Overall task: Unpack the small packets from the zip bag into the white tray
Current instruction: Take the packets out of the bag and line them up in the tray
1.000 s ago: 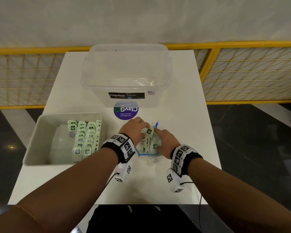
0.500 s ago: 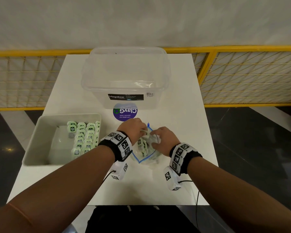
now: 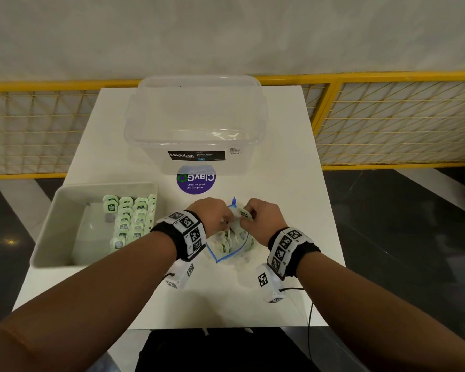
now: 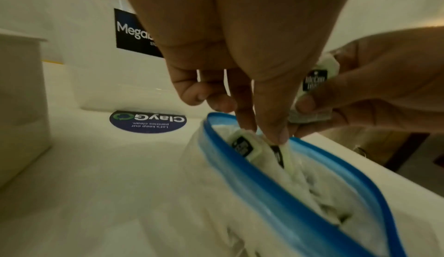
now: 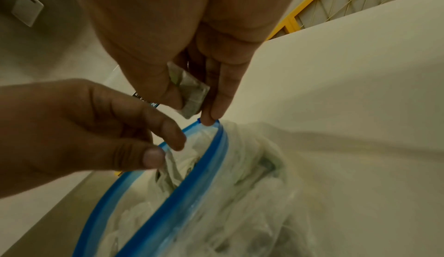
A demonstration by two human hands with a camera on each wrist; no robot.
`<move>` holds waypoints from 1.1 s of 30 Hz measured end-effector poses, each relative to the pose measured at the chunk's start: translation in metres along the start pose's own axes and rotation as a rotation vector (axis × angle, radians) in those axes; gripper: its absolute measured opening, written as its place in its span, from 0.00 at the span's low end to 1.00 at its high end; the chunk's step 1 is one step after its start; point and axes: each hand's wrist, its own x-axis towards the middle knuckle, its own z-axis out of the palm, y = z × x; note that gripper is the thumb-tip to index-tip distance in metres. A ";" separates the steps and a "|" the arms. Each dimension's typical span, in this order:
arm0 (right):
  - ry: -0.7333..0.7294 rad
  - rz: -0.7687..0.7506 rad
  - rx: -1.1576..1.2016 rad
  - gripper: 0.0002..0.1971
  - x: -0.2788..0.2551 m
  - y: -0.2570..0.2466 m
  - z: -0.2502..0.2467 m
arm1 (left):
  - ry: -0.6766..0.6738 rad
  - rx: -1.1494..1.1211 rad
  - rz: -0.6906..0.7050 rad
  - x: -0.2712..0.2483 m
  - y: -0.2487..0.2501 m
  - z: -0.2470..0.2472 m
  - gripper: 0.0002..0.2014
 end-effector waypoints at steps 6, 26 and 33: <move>0.051 -0.021 0.072 0.10 0.002 0.000 0.001 | -0.003 0.030 0.048 0.001 0.002 -0.001 0.12; -0.044 -0.135 -0.051 0.05 0.011 -0.063 0.015 | 0.391 -0.486 0.002 -0.051 -0.046 -0.050 0.05; 0.024 -0.222 0.109 0.08 0.018 -0.119 0.042 | 0.447 -0.283 0.145 -0.085 -0.077 -0.084 0.05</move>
